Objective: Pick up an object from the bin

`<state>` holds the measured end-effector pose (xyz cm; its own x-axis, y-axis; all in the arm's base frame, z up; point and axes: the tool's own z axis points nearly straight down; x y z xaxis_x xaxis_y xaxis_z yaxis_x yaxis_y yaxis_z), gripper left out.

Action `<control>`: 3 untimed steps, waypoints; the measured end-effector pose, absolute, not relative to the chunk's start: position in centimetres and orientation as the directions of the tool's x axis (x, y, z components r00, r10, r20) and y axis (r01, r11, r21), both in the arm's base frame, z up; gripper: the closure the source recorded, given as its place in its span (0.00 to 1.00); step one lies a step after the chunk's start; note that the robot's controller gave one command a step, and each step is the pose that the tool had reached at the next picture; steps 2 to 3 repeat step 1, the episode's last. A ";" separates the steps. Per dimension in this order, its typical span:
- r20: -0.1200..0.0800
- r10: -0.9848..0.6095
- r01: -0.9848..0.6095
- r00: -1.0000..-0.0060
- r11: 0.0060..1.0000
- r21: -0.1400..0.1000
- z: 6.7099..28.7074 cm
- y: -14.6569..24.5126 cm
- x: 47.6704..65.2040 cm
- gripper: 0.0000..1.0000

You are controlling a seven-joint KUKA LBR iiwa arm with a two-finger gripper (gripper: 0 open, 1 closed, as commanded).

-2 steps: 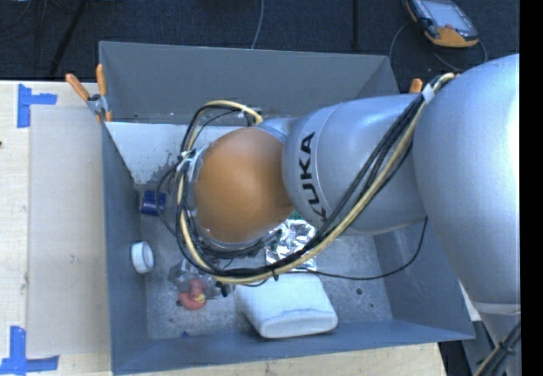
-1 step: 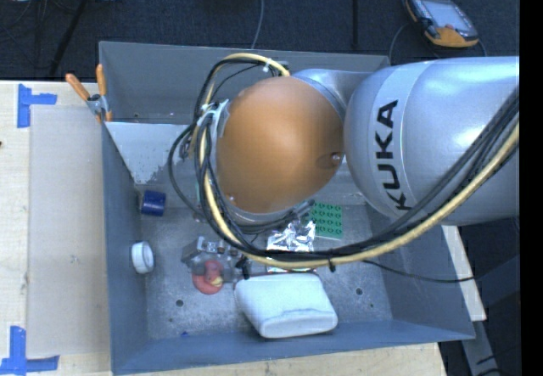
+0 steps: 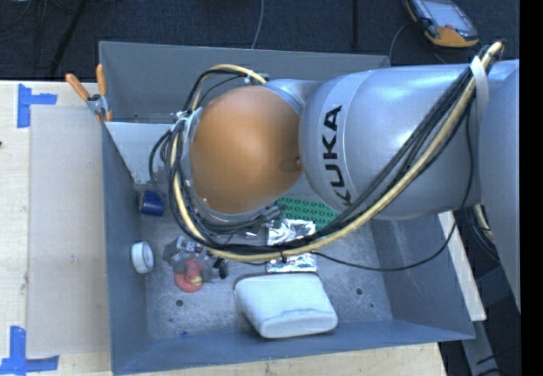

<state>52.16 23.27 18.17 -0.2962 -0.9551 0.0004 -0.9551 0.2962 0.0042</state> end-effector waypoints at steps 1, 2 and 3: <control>-0.008 -0.954 -0.954 -0.301 0.301 -0.007 27.8 23.5 53.5 1.00; -0.008 -0.954 -0.954 -0.301 0.301 -0.007 27.8 23.5 53.5 1.00; -0.008 -0.954 -0.954 -0.301 0.301 -0.007 27.8 23.5 53.5 1.00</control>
Offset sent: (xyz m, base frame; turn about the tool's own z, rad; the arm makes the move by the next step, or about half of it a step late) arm 0.0112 0.0011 0.0920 0.0021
